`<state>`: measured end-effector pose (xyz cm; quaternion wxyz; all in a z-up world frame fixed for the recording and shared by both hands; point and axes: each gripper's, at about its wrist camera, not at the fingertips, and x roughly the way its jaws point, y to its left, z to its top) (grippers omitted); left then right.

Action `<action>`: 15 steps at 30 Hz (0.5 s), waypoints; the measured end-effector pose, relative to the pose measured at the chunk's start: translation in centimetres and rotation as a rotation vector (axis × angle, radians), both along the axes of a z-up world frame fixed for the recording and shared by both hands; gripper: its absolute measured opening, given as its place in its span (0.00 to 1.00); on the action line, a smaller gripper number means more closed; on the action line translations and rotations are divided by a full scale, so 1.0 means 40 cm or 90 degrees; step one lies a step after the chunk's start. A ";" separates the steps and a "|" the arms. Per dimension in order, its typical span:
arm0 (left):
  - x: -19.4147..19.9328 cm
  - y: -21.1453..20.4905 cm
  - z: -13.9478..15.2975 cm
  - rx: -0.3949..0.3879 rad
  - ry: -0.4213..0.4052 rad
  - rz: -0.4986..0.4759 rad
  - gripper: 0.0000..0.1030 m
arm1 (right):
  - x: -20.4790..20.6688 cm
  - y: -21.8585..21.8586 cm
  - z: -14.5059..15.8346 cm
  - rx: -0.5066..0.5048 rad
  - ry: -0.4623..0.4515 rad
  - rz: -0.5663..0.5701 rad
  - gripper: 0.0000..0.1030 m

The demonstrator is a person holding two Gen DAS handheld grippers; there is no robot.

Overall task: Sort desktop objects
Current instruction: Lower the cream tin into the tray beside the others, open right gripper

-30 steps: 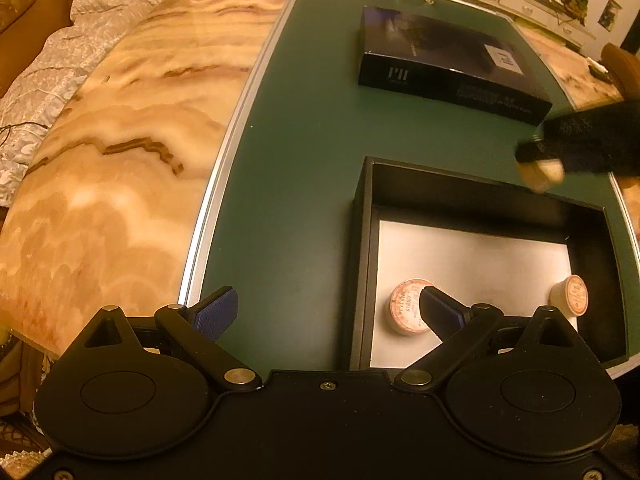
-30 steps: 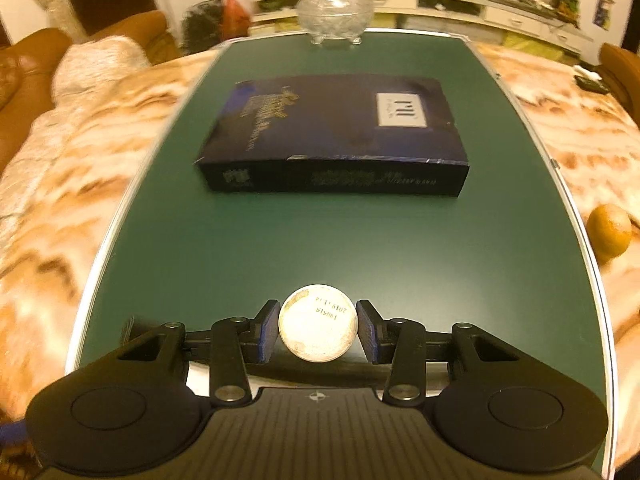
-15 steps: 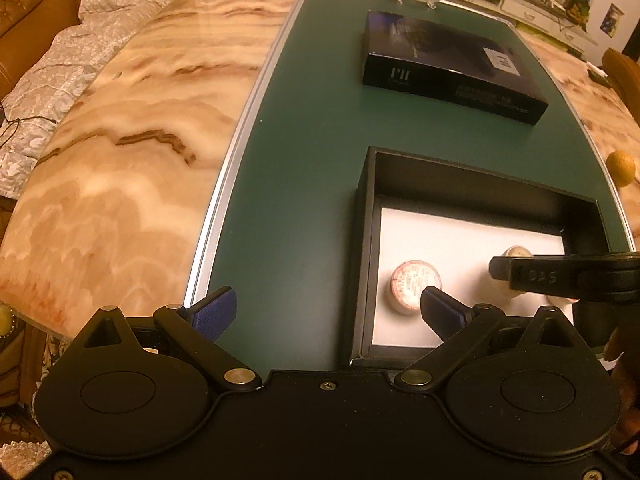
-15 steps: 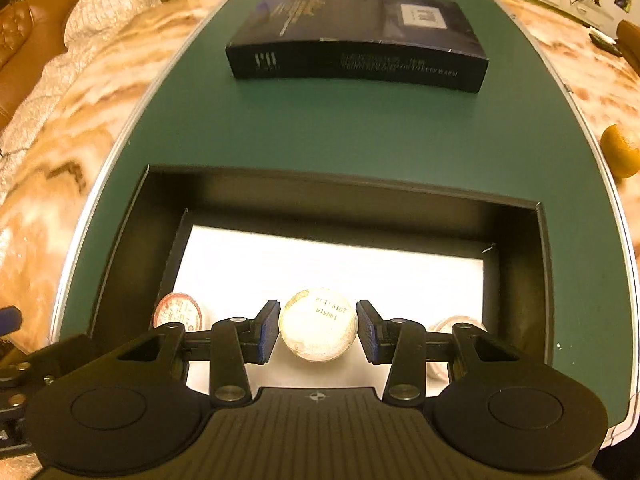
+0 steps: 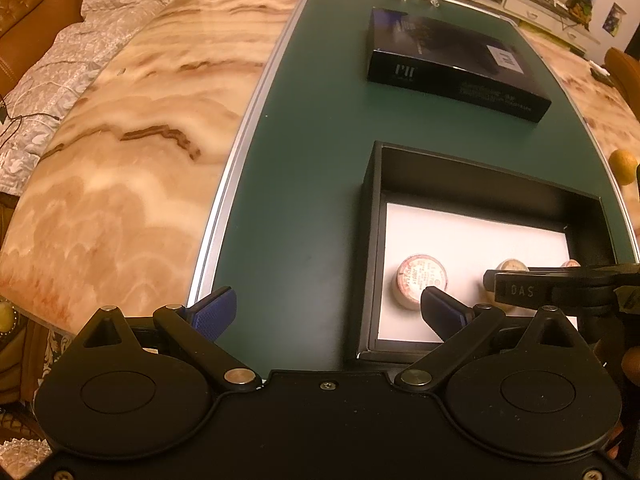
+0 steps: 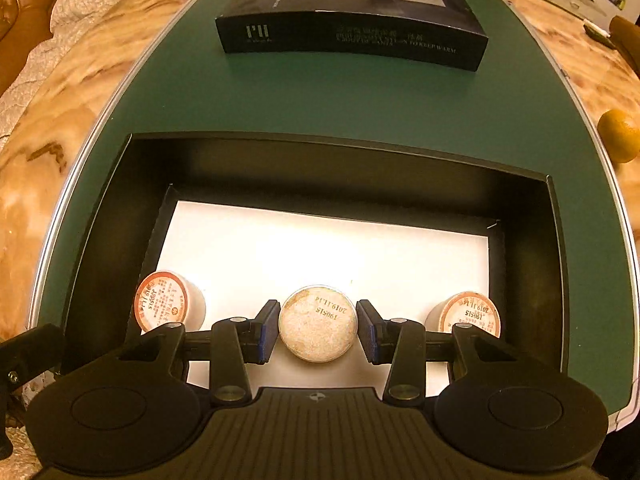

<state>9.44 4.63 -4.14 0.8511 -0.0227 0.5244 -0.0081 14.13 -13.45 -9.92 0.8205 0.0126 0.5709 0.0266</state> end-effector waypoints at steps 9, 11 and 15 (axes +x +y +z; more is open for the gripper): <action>-0.007 -0.006 -0.001 0.006 0.001 -0.005 0.98 | -0.004 -0.001 -0.004 0.003 -0.001 -0.010 0.58; -0.009 -0.007 0.000 0.009 0.001 -0.005 0.98 | -0.015 -0.009 0.010 0.009 -0.015 -0.016 0.67; -0.009 -0.020 0.005 0.013 0.002 -0.008 0.98 | -0.048 -0.034 0.060 0.040 -0.046 -0.031 0.69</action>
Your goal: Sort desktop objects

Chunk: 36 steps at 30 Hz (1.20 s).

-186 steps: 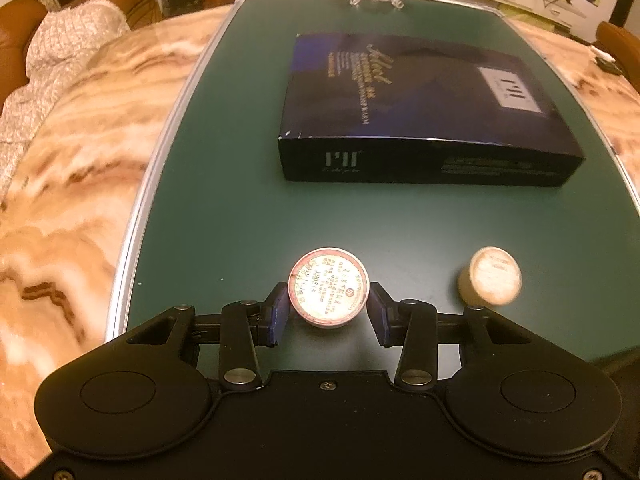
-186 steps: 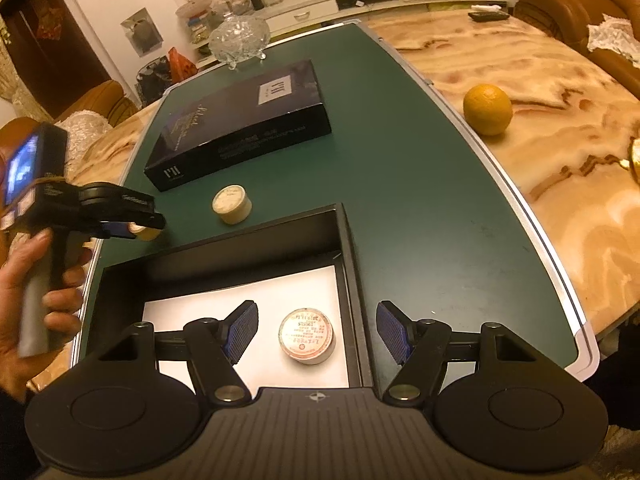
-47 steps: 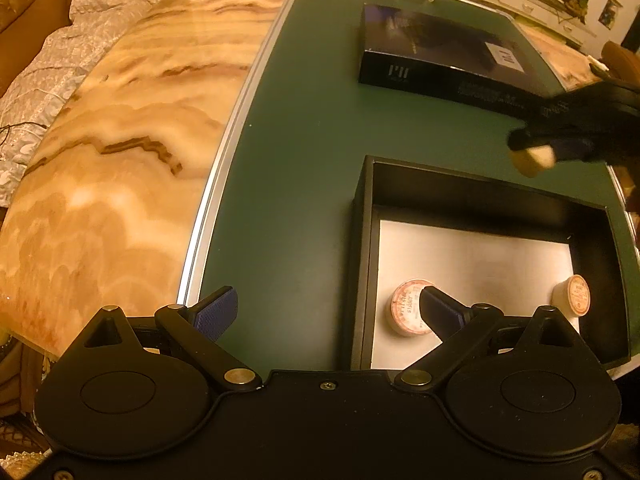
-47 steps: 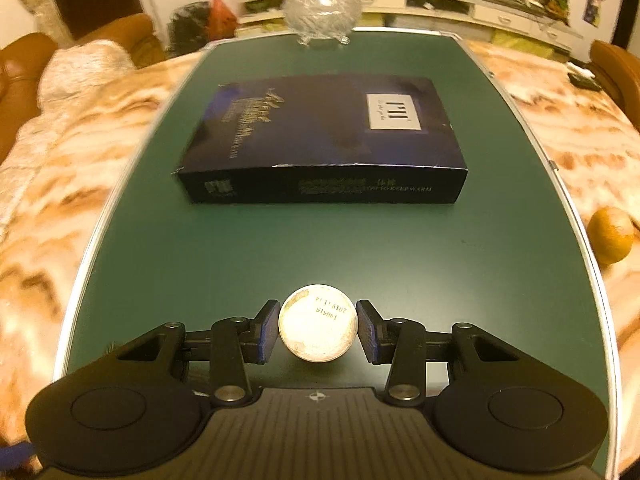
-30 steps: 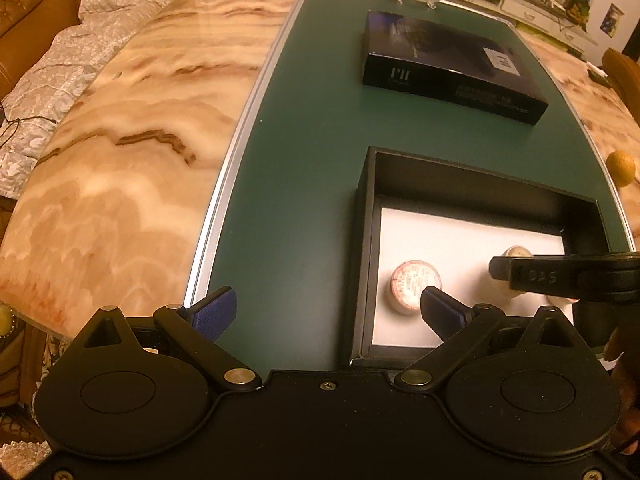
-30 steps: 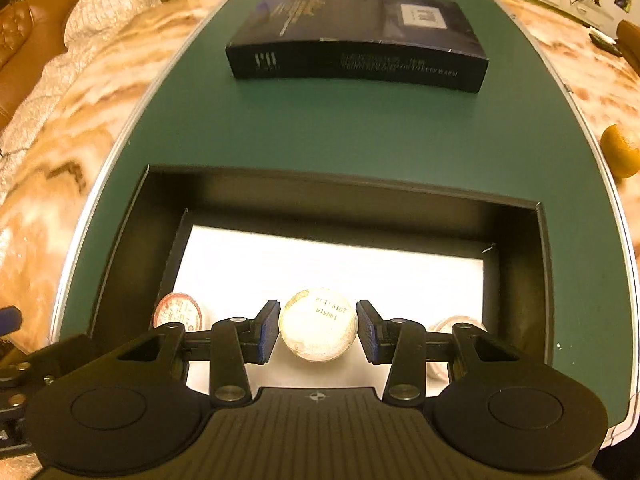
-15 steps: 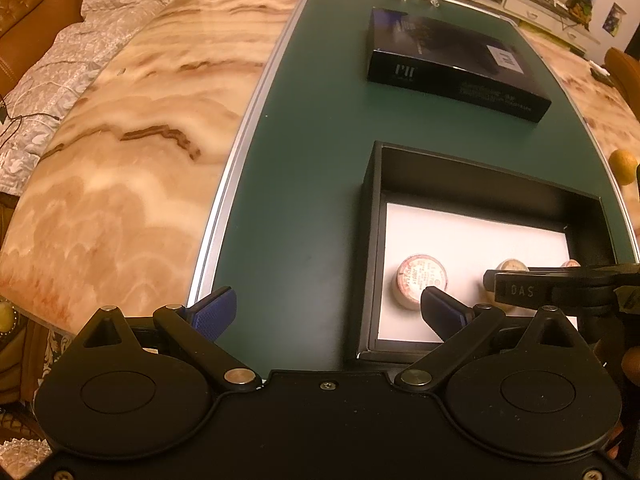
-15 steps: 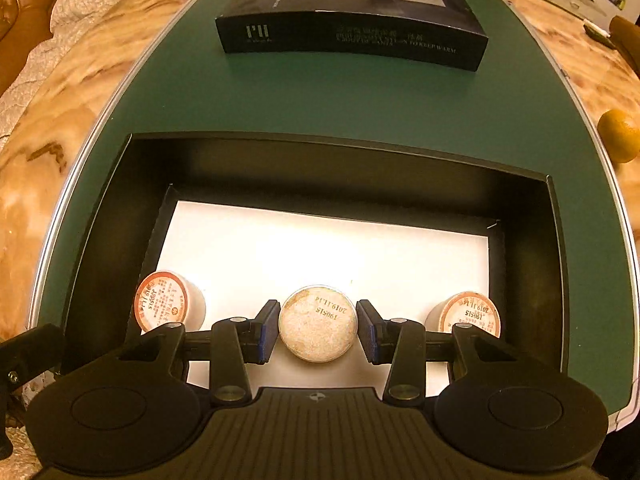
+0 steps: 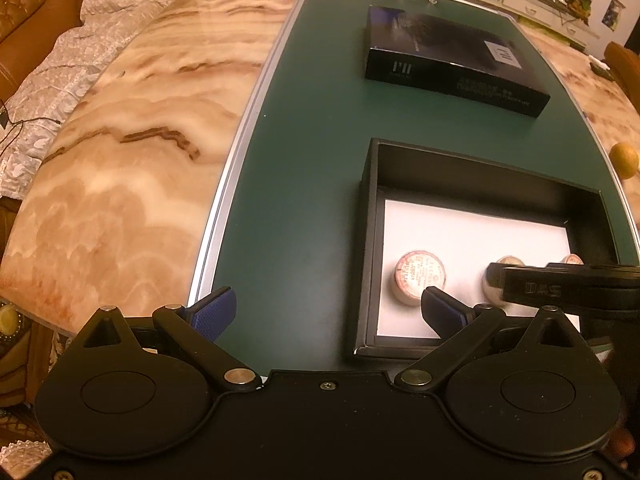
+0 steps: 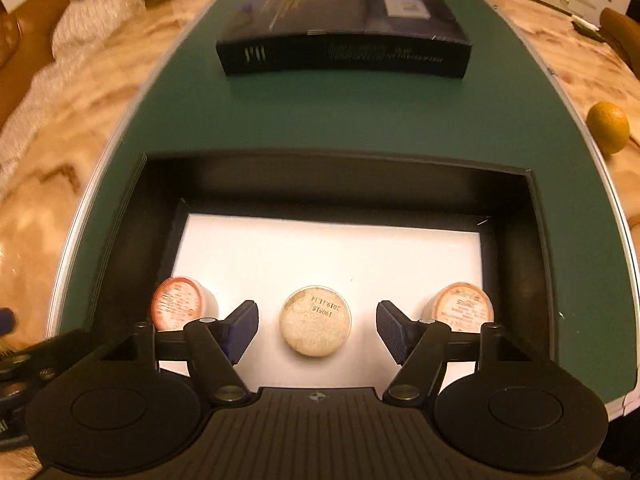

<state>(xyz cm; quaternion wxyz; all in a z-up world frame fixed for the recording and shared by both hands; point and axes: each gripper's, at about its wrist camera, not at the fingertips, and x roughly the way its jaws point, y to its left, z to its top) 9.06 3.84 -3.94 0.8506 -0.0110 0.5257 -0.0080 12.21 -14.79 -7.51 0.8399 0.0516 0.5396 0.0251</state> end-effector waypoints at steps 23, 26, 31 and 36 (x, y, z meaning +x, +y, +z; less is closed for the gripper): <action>-0.219 -0.060 0.095 0.033 -0.025 -0.047 1.00 | -0.391 -0.058 0.241 -0.045 -0.175 -0.088 1.00; -0.252 -0.055 0.094 0.033 -0.025 -0.044 1.00 | -0.427 -0.052 0.240 -0.039 -0.183 -0.079 1.00; -0.284 -0.052 0.092 0.037 -0.026 -0.038 1.00 | -0.466 -0.050 0.236 -0.033 -0.181 -0.082 1.00; -0.304 -0.055 0.088 0.041 -0.027 -0.039 1.00 | -0.494 -0.052 0.231 -0.032 -0.180 -0.088 1.00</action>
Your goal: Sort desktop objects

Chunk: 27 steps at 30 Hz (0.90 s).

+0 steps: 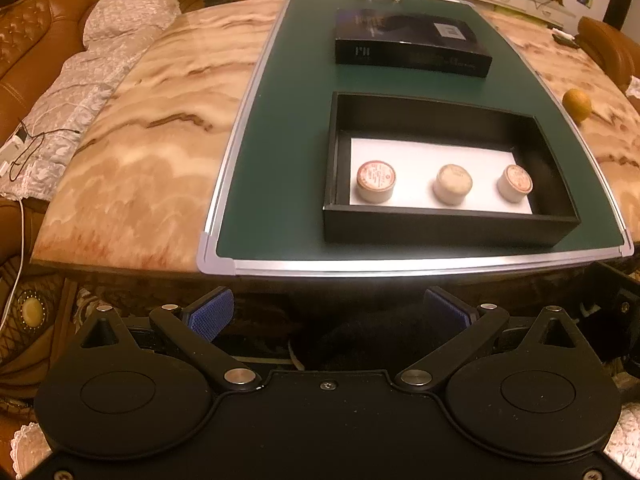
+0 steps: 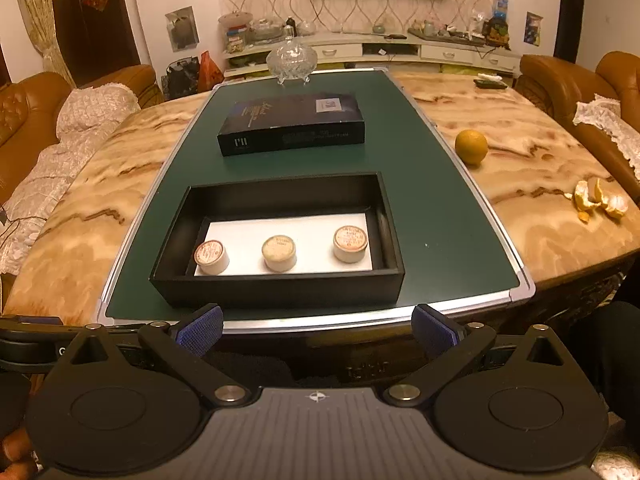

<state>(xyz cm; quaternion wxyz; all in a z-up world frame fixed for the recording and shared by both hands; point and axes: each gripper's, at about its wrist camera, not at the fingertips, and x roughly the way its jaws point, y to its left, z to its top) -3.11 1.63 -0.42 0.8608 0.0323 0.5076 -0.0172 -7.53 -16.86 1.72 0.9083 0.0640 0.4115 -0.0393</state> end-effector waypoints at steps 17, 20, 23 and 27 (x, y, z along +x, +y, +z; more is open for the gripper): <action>-0.018 -0.024 0.000 0.004 -0.001 -0.012 1.00 | -0.013 -0.018 -0.015 0.005 0.007 -0.009 1.00; -0.013 -0.027 -0.001 0.004 0.002 -0.014 1.00 | -0.007 -0.022 -0.022 0.004 0.012 -0.011 1.00; -0.006 -0.030 -0.003 0.004 0.005 -0.015 1.00 | -0.001 -0.027 -0.028 0.006 0.017 -0.012 1.00; 0.005 -0.029 -0.005 0.004 0.009 -0.013 1.00 | 0.009 -0.029 -0.031 0.002 0.019 -0.010 1.00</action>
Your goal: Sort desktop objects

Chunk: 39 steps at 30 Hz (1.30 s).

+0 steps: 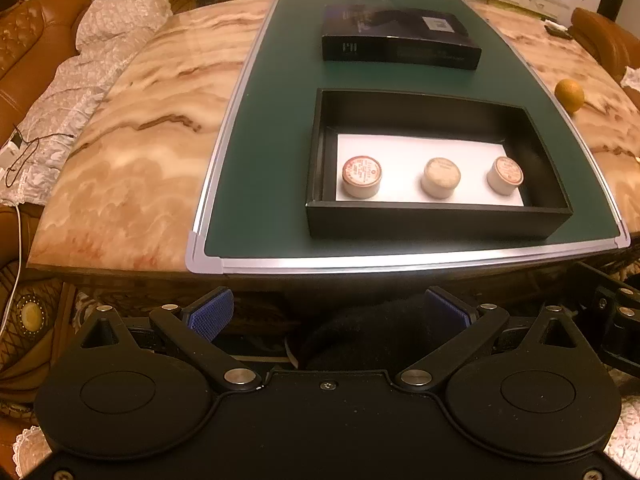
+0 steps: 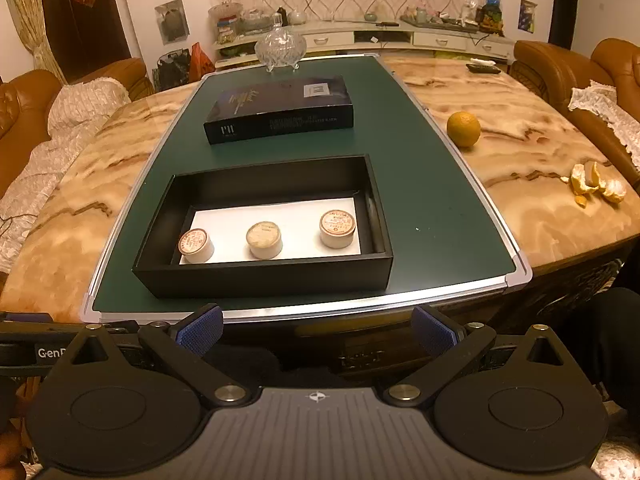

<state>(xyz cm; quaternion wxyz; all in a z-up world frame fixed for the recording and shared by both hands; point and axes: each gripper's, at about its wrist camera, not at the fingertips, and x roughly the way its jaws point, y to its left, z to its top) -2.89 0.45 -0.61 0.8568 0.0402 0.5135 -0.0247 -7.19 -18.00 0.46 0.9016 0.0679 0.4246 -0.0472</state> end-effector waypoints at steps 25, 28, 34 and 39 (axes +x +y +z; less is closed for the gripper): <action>0.073 -0.009 -0.008 -0.004 0.026 -0.001 1.00 | 0.090 -0.009 -0.022 -0.003 0.028 0.004 1.00; 0.084 -0.007 -0.008 -0.006 0.029 0.000 1.00 | 0.105 -0.009 -0.027 -0.004 0.033 0.002 1.00; 0.112 -0.006 -0.010 -0.007 0.036 0.000 1.00 | 0.135 -0.011 -0.038 -0.007 0.043 0.002 1.00; 0.137 -0.010 -0.013 -0.006 0.039 -0.004 1.00 | 0.161 -0.016 -0.047 -0.010 0.050 -0.002 1.00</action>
